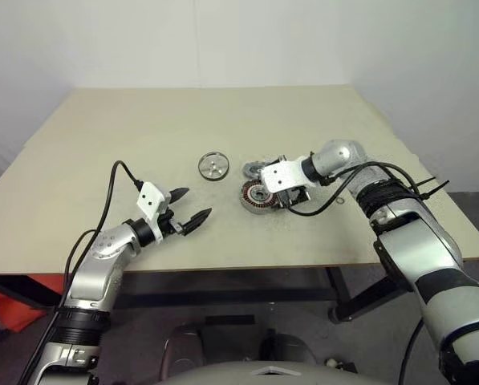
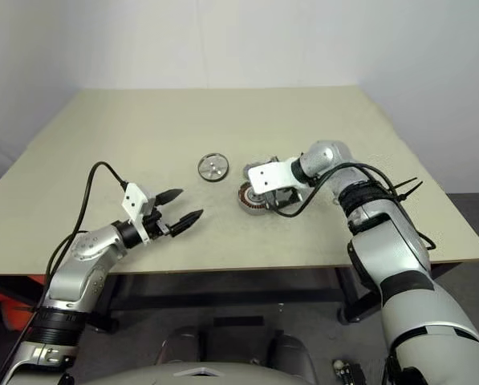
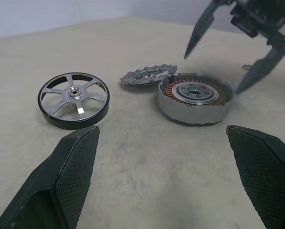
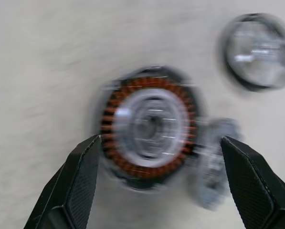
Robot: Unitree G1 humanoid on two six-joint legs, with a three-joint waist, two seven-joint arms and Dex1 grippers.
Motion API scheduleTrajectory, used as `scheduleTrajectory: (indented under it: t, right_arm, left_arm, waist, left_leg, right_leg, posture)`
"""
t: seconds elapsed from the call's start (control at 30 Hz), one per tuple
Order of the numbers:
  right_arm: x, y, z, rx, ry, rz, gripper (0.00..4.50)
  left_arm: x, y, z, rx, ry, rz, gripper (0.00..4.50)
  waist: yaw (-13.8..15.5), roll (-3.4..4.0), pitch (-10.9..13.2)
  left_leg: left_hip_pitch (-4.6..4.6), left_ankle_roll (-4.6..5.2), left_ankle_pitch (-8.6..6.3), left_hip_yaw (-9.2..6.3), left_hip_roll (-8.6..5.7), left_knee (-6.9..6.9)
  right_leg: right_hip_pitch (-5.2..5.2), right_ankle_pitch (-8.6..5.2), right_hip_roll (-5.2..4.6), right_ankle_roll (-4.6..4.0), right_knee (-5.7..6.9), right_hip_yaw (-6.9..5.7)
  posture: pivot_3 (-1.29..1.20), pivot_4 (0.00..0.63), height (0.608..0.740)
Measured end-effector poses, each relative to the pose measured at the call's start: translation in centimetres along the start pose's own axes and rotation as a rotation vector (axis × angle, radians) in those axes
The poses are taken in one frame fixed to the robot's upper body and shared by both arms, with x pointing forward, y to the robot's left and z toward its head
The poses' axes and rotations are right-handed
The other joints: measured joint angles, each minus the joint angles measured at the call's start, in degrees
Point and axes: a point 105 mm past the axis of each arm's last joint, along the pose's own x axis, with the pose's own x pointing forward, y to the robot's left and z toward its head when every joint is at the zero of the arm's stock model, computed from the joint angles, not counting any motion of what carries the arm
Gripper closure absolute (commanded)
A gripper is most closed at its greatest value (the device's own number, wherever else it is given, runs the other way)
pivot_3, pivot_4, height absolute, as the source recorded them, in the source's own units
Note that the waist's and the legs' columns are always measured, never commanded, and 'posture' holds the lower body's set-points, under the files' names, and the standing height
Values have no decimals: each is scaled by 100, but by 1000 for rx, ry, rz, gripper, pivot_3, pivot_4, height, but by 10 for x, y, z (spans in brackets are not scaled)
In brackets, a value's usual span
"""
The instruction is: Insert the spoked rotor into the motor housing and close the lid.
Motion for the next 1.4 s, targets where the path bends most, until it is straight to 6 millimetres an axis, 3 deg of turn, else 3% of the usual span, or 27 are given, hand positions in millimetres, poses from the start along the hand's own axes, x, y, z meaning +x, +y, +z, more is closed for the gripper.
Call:
scheduleTrajectory:
  t: [0.13, 0.2, 0.3, 0.37, 0.47, 0.67, 0.9, 1.23, 1.33, 1.4]
  right_arm:
    - [-21, -12, -25, 205, 9, -237, 28]
    - [-27, -3, -44, 289, 53, -303, 28]
    - [-32, 34, -90, 488, 169, -388, 28]
    - [-34, 49, -106, 608, 208, -440, 28]
    - [-49, 51, -119, 760, 196, -582, 28]
    - [-70, 51, -128, 946, 152, -772, 28]
    - [-63, 83, -134, 1084, 198, -728, 28]
    - [-65, 98, -134, 1112, 220, -705, 28]
    - [-65, 100, -134, 1133, 217, -706, 670]
    - [-64, 102, -135, 1146, 214, -702, 1376]
  left_arm:
    - [-1, 1, 9, -37, -47, 18, 0]
    - [-1, 2, 10, -44, -50, 20, 0]
    - [-1, 2, 9, -51, -43, 19, 0]
    - [0, 2, 11, -56, -47, 14, 0]
    - [5, 3, 20, -50, -67, 1, 0]
    - [7, 2, 16, -56, -54, -16, 0]
    - [7, 1, 15, -52, -47, -22, 0]
    - [6, 1, 13, -53, -39, -19, 0]
    - [6, 1, 13, -51, -38, -19, 0]
    - [6, 1, 12, -50, -37, -21, 0]
  waist:
    - [23, -2, 0]
    - [27, -3, -1]
    - [24, -2, 0]
    - [-2, 3, 3]
    - [-16, 7, 2]
    - [4, 10, 1]
    - [15, 10, 1]
    - [12, 10, 1]
    - [14, 10, 1]
    - [16, 10, 1]
  left_leg:
    - [10, 0, 0, -1, -2, 1]
    - [15, 0, 0, -1, -3, 1]
    - [22, 0, 0, 1, -6, 0]
    - [22, -3, 2, 7, -6, 0]
    - [37, -10, 6, 20, -5, -5]
    - [54, -8, 5, 31, -4, -12]
    - [54, -8, 4, 32, -4, -14]
    - [79, -8, 4, 34, -5, -17]
    - [84, -6, 3, 33, -6, -19]
    - [84, -6, 3, 33, -8, -19]
  right_leg:
    - [14, 0, 0, 0, -2, 0]
    - [19, -1, 0, 1, -3, 1]
    - [26, -2, 0, 4, -6, 7]
    - [17, -1, 0, 6, -2, 11]
    - [15, -1, 7, 7, 2, 18]
    - [27, -9, 5, 21, -1, 28]
    - [27, -21, 3, 41, -3, 28]
    - [48, -29, 3, 55, -8, 31]
    - [57, -31, 2, 58, -11, 31]
    - [59, -31, 0, 58, -12, 31]
  posture:
    - [0, 0, 740]
    - [0, 0, 740]
    - [0, 0, 740]
    - [0, 0, 740]
    - [0, 0, 740]
    - [0, 0, 740]
    - [0, 0, 740]
    - [0, 0, 740]
    - [0, 0, 740]
    - [0, 0, 740]
